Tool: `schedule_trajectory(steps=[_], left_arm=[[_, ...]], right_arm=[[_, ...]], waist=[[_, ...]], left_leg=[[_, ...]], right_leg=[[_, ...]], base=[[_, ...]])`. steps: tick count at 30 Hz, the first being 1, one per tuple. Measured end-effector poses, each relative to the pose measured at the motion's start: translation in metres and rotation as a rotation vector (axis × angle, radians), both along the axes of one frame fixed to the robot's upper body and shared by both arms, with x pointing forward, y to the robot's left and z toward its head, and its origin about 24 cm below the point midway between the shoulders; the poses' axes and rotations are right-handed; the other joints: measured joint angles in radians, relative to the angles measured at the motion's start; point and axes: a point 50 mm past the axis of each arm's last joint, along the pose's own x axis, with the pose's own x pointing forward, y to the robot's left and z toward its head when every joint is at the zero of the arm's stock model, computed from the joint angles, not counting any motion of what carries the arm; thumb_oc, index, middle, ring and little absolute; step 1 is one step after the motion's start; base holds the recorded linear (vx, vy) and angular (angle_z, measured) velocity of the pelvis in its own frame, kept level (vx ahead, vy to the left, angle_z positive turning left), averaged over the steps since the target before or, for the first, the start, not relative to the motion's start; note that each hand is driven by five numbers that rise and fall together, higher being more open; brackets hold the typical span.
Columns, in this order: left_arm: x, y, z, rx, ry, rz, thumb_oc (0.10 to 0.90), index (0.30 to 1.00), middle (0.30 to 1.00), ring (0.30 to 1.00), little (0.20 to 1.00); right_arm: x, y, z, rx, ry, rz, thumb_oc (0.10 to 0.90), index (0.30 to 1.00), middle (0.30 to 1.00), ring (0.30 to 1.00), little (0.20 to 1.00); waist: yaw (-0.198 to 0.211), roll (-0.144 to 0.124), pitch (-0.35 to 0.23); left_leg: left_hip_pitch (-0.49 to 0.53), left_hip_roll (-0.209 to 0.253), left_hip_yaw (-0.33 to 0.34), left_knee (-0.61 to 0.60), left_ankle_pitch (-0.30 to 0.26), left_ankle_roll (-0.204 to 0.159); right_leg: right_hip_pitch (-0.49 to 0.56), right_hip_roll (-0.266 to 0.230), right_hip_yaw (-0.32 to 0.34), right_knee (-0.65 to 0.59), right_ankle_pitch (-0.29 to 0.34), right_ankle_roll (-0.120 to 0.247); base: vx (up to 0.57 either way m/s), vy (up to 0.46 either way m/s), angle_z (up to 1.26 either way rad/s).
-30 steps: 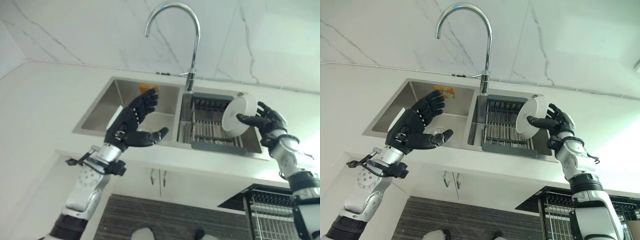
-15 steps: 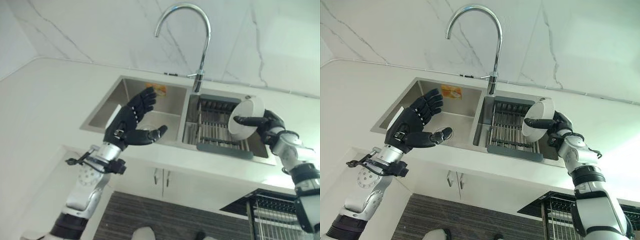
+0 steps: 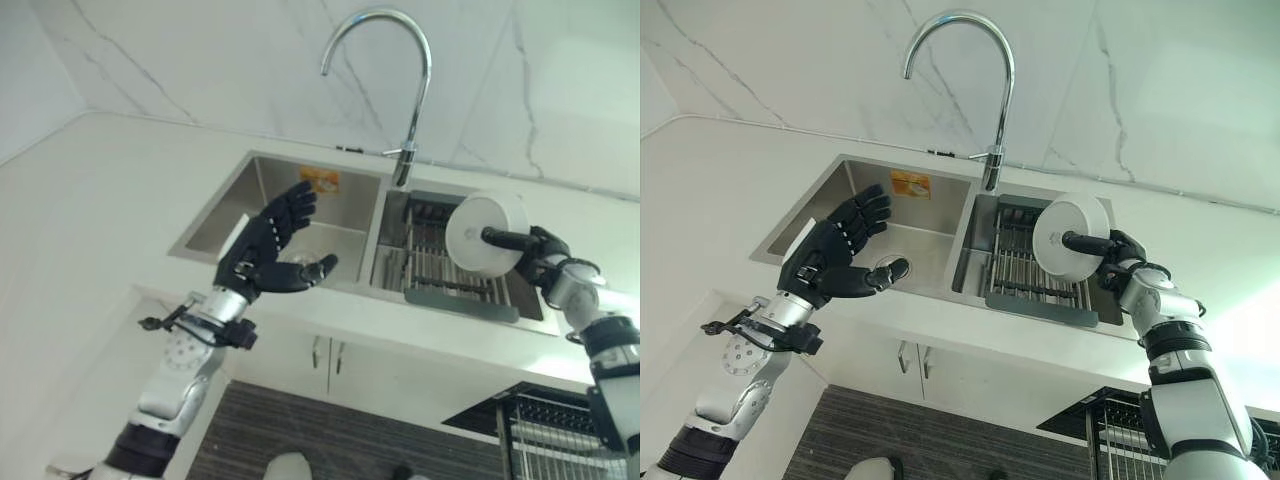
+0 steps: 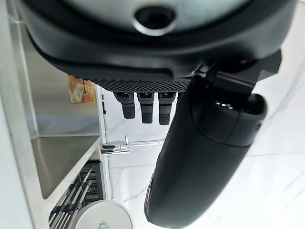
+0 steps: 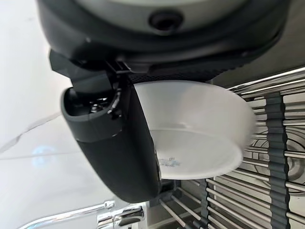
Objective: Place the dishes in the dishwasher.
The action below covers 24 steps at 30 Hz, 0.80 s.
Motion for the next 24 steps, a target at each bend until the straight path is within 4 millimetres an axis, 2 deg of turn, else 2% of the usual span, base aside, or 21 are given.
schedule_trajectory(steps=[10,18,23,24], left_arm=[[0.0,-0.004,-0.005,-0.128,0.082,-0.076,0.8,0.9,0.9,0.9,0.9],[-0.019,-0.046,-0.041,-0.219,0.415,-0.542,0.8,0.9,0.9,0.9,0.9],[-0.033,-0.062,-0.05,-0.338,0.53,-0.769,0.8,0.9,0.9,0.9,0.9],[-0.037,-0.067,-0.051,-0.345,0.549,-0.841,0.8,0.9,0.9,0.9,0.9]], right_arm=[[-0.001,-0.005,0.002,-0.035,-0.011,-0.088,0.4,0.3,0.3,0.3,0.3],[0.002,-0.003,0.013,-0.071,-0.107,-0.098,0.4,0.3,0.3,0.3,0.3],[0.01,0.019,0.031,-0.09,-0.202,-0.011,0.4,0.3,0.3,0.3,0.3],[0.013,0.027,0.043,-0.098,-0.279,0.018,0.4,0.3,0.3,0.3,0.3]], waist=[[0.002,0.0,0.0],[-0.016,0.012,0.001],[-0.044,0.032,0.002],[-0.062,0.037,0.002]], left_leg=[[0.0,-0.001,-0.002,0.0,0.0,0.001],[0.002,-0.001,0.008,-0.003,0.0,0.001],[0.023,-0.001,0.028,-0.015,0.0,0.001],[0.028,0.0,0.035,-0.019,0.0,0.001]], right_leg=[[0.003,-0.001,-0.006,-0.003,-0.001,0.001],[-0.001,-0.002,0.004,-0.003,0.0,0.001],[-0.001,0.003,0.028,-0.003,0.001,0.004],[-0.002,0.006,0.041,-0.003,0.001,0.004]], base=[[0.0,0.007,0.01],[0.0,0.017,-0.02],[0.02,0.028,-0.14],[0.02,0.037,-0.14]])
